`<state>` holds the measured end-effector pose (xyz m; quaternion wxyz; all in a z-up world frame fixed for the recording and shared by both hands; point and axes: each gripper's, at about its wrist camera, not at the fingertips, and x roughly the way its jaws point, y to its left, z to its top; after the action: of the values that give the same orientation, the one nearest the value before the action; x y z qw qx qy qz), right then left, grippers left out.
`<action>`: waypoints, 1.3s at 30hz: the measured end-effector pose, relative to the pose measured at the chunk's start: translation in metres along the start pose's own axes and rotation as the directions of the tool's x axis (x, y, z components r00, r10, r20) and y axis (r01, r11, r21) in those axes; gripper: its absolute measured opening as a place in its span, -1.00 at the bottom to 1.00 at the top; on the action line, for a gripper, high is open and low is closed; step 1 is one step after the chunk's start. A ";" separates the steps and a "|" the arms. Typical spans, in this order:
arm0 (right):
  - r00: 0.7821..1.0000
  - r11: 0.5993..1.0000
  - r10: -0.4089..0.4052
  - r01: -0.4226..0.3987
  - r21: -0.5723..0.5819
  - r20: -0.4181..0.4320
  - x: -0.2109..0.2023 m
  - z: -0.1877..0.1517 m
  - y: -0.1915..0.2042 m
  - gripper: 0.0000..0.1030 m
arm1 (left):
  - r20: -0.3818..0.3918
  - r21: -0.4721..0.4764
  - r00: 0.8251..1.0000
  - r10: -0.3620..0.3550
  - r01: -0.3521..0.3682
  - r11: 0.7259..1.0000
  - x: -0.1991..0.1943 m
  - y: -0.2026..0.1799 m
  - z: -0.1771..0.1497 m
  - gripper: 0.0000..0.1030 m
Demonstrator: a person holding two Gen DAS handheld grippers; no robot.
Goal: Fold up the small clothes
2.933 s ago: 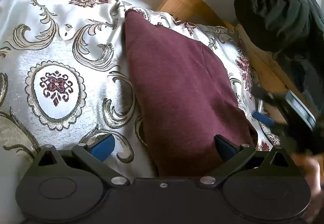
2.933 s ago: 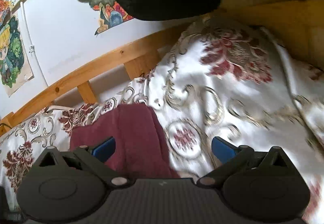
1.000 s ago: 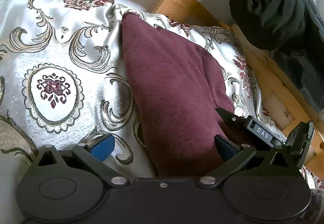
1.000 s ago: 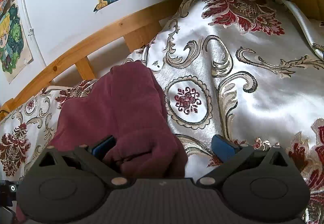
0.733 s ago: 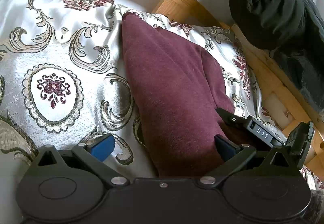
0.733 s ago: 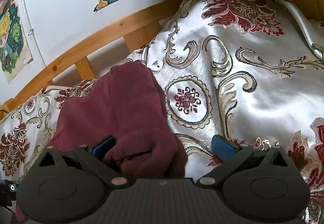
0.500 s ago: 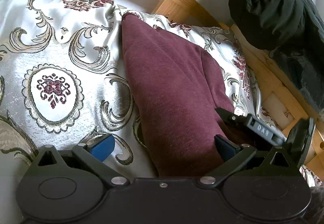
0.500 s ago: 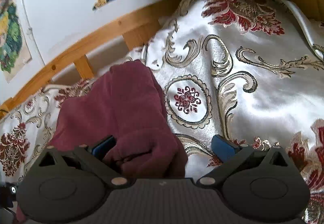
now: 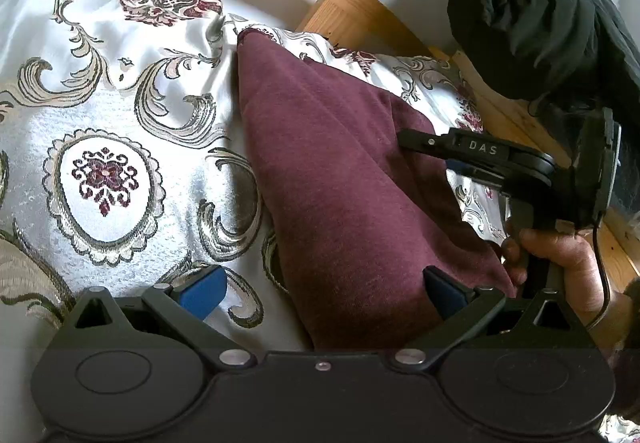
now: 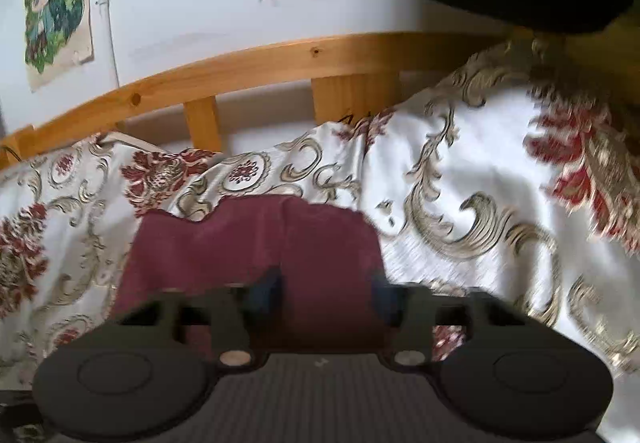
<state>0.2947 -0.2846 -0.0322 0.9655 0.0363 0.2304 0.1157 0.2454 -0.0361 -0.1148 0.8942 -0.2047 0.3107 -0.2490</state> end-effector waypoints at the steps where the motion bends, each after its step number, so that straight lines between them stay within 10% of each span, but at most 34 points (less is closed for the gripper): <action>1: 1.000 1.000 -0.003 0.003 -0.014 0.014 -0.003 0.000 0.002 -0.57 | 0.001 0.001 1.000 0.001 -0.001 1.000 0.000 0.000 -0.001 0.99; 11: 0.999 0.990 -0.033 0.033 -0.136 0.001 0.017 0.015 0.015 -0.58 | 0.006 0.000 1.000 0.002 -0.002 1.000 -0.001 -0.001 -0.002 0.99; 20: 0.997 0.985 0.069 -0.066 0.158 -0.016 0.006 -0.007 -0.032 0.71 | -0.010 -0.039 1.000 -0.009 0.008 0.999 -0.001 0.004 0.005 0.99; 28: 0.985 0.914 0.161 -0.124 0.386 -0.063 0.022 -0.043 -0.061 0.94 | -0.026 -0.074 0.999 -0.020 0.018 0.997 0.001 0.005 0.010 0.99; 39: 0.991 0.936 0.131 -0.113 0.333 -0.032 0.022 -0.055 -0.049 0.99 | -0.074 -0.036 0.994 -0.075 0.073 0.997 0.008 -0.004 0.005 0.99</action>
<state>0.2988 -0.3258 -0.0966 0.9301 0.2088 0.2698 0.1359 0.2532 -0.0431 -0.1127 0.8684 -0.2215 0.3406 -0.2844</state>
